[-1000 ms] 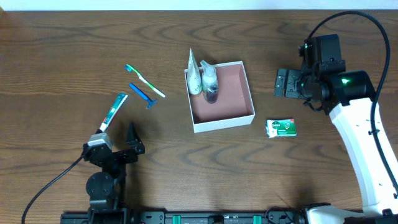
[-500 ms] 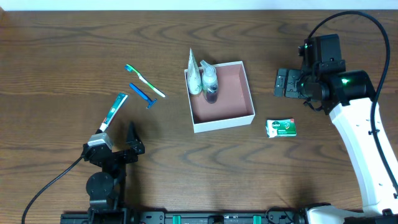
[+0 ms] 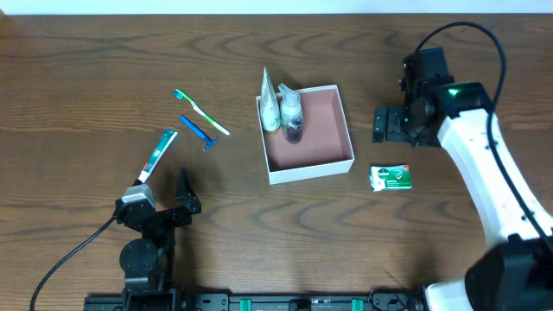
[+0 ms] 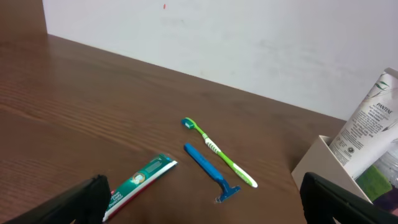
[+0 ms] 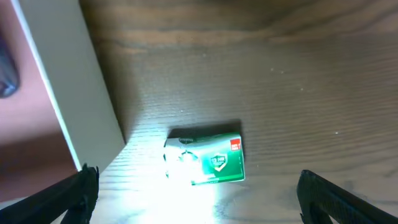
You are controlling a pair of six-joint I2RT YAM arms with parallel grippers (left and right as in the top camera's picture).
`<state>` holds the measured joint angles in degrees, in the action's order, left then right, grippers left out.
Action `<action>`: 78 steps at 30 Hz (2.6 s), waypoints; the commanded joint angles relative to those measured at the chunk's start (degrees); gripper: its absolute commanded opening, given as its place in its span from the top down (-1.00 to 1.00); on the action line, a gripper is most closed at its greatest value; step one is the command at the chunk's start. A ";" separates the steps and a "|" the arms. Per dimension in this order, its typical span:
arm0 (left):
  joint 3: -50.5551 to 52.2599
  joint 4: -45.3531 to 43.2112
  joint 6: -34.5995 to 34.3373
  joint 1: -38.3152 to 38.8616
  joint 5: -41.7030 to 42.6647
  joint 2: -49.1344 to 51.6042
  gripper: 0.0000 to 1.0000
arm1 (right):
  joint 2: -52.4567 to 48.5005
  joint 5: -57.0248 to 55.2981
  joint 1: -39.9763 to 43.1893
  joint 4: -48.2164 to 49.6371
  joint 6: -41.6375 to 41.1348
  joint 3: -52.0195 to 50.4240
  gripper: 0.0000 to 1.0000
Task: Pack container
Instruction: 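Lift the right gripper out and move it above the green soap bar, then lower the right gripper onto the green Dettol soap bar and grasp it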
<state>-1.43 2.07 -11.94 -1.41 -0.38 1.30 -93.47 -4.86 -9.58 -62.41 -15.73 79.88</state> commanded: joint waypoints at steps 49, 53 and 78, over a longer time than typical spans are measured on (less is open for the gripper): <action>1.20 2.01 0.50 -0.28 -0.92 0.07 -0.96 | -5.44 1.70 5.66 23.10 -46.36 -25.57 -0.75; 1.20 2.01 0.50 -0.28 -0.90 0.07 -0.96 | -5.44 1.66 5.66 24.13 -43.21 -27.34 -0.71; 1.20 2.01 0.50 -0.28 -0.92 0.07 -0.96 | -5.44 9.46 4.22 25.05 -30.23 -27.93 -0.42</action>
<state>-1.43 2.07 -11.94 -1.41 -0.38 1.30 -98.24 1.32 -4.40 -36.62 -45.78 52.47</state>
